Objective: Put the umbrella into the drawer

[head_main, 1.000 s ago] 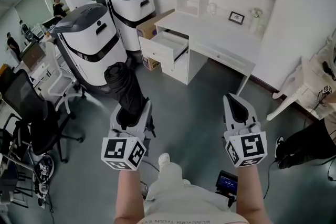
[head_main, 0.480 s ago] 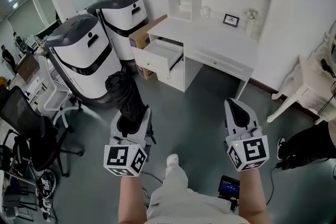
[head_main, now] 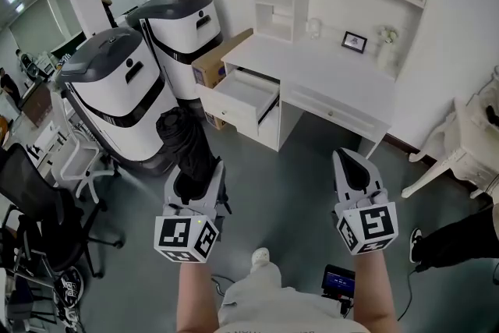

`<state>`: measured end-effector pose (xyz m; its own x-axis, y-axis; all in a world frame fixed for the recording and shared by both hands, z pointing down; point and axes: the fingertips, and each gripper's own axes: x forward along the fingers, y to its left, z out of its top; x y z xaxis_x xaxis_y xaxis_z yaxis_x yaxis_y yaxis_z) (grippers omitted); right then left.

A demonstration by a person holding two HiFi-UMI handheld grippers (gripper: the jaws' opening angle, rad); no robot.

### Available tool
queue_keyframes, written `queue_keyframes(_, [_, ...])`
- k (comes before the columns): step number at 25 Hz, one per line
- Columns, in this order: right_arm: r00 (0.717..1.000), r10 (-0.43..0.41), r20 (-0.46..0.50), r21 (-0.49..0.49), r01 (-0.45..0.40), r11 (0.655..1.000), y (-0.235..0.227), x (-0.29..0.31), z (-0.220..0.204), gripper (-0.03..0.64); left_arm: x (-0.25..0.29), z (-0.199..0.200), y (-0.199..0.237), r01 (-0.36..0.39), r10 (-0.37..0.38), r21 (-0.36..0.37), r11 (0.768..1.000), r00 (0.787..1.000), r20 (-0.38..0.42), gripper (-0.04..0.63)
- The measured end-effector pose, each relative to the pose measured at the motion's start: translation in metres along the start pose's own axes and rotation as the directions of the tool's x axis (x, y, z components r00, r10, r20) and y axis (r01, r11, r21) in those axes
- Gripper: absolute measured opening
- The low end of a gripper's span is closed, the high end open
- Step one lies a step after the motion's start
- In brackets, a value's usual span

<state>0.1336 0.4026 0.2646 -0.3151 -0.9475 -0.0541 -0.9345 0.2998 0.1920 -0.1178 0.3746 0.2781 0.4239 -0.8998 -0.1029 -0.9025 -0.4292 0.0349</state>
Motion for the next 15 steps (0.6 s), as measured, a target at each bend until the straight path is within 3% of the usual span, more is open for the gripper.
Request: queue_keyframes(15, [0.999,-0.012,-0.034,-0.038,0.01,0.999,0.012,0.14,-0.006,0.008,0.1,-0.01,0.11,0.004,-0.004,-0.046,0.999,1.0,0.006,0.249])
